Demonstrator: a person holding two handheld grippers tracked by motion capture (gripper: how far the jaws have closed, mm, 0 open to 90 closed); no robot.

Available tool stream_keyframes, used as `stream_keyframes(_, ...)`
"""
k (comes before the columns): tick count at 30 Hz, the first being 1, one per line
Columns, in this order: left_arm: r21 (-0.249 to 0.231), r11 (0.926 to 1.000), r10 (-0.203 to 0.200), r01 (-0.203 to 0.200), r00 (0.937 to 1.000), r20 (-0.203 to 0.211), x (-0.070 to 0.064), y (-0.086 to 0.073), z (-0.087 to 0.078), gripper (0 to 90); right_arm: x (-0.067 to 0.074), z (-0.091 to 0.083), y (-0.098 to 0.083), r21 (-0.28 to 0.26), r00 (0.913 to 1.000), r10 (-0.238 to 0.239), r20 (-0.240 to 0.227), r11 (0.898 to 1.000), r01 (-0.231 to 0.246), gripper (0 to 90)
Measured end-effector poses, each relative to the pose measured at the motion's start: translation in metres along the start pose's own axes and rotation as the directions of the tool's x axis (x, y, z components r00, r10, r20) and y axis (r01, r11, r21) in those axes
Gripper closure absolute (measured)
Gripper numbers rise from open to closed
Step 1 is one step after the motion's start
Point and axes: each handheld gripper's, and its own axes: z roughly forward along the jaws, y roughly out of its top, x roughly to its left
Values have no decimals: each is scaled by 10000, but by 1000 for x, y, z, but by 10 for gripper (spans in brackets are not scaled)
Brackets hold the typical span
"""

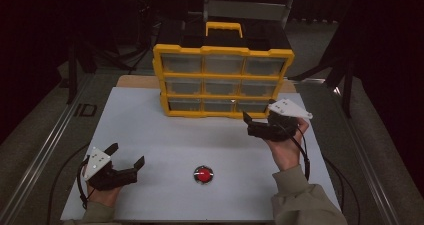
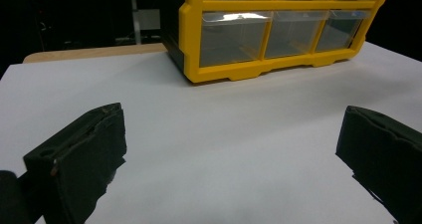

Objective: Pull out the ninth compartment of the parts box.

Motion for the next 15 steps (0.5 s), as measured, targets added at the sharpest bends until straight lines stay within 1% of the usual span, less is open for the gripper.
stream_keyframes(1, -4, 10000, -1, 1, 10000, 2, 0, 0, 0, 0, -1, 1, 2, -10, 10000, -18, 15, 10000, 18, 80)
stream_keyframes(6, 2, 10000, 24, -24, 10000, 31, 0, 0, 0, 0, -5, 6, 10, -82, 9997, 241, 16, 9997, -241, 80)
stream_keyframes(13, 11, 10000, 2, -2, 10000, 67, 0, 0, 0, 0, -10, 17, 20, -127, 9998, 127, 163, 9998, -125, 80)
stream_keyframes(15, 40, 10000, 50, -51, 9999, 92, 0, 0, 0, 0, -11, 21, 21, -108, 9998, 26, 209, 9999, -24, 80)
